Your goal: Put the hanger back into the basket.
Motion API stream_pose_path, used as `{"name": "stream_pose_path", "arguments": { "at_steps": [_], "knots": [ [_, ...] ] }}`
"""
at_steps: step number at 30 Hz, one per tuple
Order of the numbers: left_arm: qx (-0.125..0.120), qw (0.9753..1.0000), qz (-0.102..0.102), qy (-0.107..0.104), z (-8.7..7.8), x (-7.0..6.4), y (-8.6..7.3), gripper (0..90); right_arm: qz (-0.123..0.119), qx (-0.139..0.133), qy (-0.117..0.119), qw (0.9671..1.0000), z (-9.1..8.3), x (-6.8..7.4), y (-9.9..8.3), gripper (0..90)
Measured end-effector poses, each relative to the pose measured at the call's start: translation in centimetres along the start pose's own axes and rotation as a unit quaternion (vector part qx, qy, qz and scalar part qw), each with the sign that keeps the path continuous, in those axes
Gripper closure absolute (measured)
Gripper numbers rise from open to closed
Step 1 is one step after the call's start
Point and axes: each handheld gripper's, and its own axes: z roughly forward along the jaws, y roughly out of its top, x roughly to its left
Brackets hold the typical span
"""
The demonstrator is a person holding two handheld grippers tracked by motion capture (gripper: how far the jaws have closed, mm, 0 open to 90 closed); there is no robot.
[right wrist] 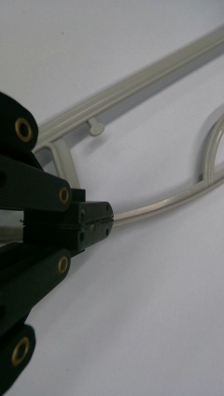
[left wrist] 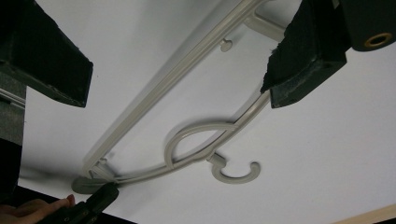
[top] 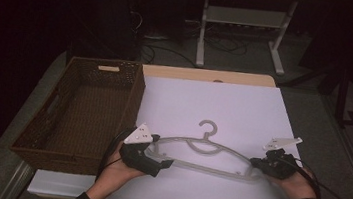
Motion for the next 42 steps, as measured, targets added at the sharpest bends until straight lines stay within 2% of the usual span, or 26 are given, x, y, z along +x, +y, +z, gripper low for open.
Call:
{"name": "stream_pose_path", "arguments": {
  "at_steps": [3,6,8,11,14,15,17,18,19,20,21,22,23,24,25,27,31,42],
  "knots": [
    [0.000,1.0000,0.000,0.000,0.0,0.0,0.0,6.5,0.002,0.000,-0.004,1.0000,0.1,-0.2,0.1,89.7],
    [0.001,1.0000,-0.001,0.000,0.0,0.0,0.0,6.5,0.001,0.003,-0.022,0.9998,0.6,-1.0,0.5,89.7],
    [0.001,1.0000,0.000,0.001,0.0,0.0,0.0,6.4,0.001,0.002,-0.025,0.9997,0.6,-1.3,0.6,89.7],
    [0.001,1.0000,-0.001,0.001,0.1,0.0,0.0,6.4,0.011,-0.001,-0.045,0.9989,1.0,-2.7,1.0,89.7],
    [0.000,1.0000,-0.001,0.001,0.1,0.0,0.0,6.5,0.020,-0.010,-0.048,0.9986,0.9,-3.0,1.1,89.7],
    [0.001,1.0000,-0.001,0.000,0.1,0.0,0.0,6.4,0.024,-0.027,-0.036,0.9987,0.5,-2.6,1.3,89.7],
    [0.001,1.0000,-0.001,0.000,0.1,0.0,0.0,6.4,0.023,-0.036,-0.029,0.9987,0.4,-2.3,1.4,89.7],
    [0.001,1.0000,-0.001,0.000,0.1,0.0,0.0,6.4,0.019,-0.046,-0.016,0.9986,0.2,-1.8,1.5,89.7],
    [0.001,1.0000,-0.001,0.000,0.1,0.0,0.0,6.4,0.006,-0.060,0.007,0.9982,0.2,-0.7,1.8,89.7],
    [0.002,1.0000,0.000,0.001,0.1,0.0,0.0,6.4,0.006,-0.060,0.007,0.9982,0.2,-0.7,1.8,89.7],
    [0.002,1.0000,0.000,0.001,0.1,0.0,0.0,6.5,-0.010,-0.066,0.028,0.9974,0.4,0.4,2.1,89.7],
    [0.002,1.0000,0.000,0.001,0.1,0.0,0.0,6.4,-0.010,-0.066,0.028,0.9974,0.4,0.4,2.1,89.7],
    [0.002,1.0000,-0.001,0.002,0.1,0.0,0.0,6.4,-0.025,-0.067,0.045,0.9964,0.9,1.5,2.5,89.7],
    [0.002,1.0000,-0.001,0.002,0.1,0.0,0.0,6.5,-0.025,-0.067,0.045,0.9964,0.9,1.5,2.5,89.7],
    [0.002,1.0000,-0.001,0.002,0.1,0.0,0.0,6.5,-0.033,-0.067,0.056,0.9957,1.3,2.0,2.7,89.7],
    [0.001,1.0000,-0.002,0.001,0.1,0.0,0.0,6.4,-0.054,-0.053,0.071,0.9947,2.3,3.5,3.2,89.7],
    [0.000,1.0000,-0.002,0.000,0.1,0.0,0.0,6.5,-0.068,-0.038,0.074,0.9942,3.3,4.4,3.7,89.8],
    [0.001,1.0000,-0.002,0.001,0.1,0.0,0.0,6.5,-0.076,-0.019,0.066,0.9947,4.1,4.7,3.6,89.8]
  ]
}}
